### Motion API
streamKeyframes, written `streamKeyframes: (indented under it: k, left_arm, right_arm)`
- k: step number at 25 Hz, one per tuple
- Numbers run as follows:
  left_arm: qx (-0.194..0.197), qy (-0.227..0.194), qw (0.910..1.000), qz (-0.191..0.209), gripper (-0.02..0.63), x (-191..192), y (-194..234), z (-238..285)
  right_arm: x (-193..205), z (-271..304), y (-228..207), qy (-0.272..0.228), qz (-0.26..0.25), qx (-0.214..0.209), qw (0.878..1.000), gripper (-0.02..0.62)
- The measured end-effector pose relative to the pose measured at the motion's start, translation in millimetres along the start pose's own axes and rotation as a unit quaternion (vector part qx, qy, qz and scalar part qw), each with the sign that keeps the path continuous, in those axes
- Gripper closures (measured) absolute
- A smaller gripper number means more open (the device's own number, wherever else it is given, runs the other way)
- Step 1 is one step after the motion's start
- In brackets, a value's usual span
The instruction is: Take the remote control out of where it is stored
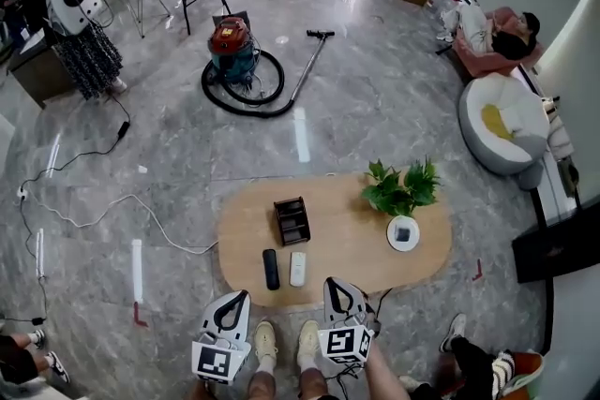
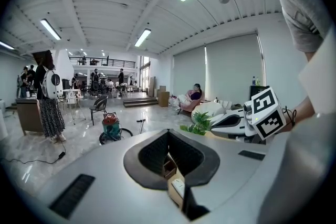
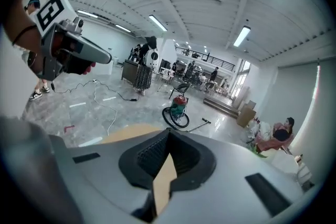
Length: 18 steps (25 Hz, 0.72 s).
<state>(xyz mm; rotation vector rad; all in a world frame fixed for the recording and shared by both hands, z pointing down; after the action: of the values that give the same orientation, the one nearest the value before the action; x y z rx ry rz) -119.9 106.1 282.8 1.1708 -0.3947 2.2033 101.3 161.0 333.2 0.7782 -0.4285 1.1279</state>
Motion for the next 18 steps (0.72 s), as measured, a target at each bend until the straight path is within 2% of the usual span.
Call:
streamKeyframes:
  k: [5,9,18]
  left_arm:
    - [-0.002,-0.014,0.9998,-0.014,0.601,-23,-4,-17]
    - [-0.011,-0.033,0.9994,0.002,0.601,-47,-3,-31]
    - [-0.026,-0.058,0.9980,0.004,0.601,-73,-5,-53]
  right_arm:
    - [-29,-29,-13,-0.031,0.055,-0.003,0.998,0.588]
    - [-46,-47,-22,-0.048,0.095,-0.006,0.994,0.588]
    - [-62,-77,-35,-0.086,0.119,0.005,0.989,0.588]
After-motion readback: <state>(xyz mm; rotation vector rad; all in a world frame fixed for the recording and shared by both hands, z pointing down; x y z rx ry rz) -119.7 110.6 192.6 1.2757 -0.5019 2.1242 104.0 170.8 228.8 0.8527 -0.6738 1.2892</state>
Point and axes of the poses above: the fingertips, and each gripper's own axes: z forward along the fingers, y to its left, x out of its underside, the point moved 7 cm from there along -z, backward along the fingers, and after that the axes turned 14 degrees about y, right-handed, at the moved point
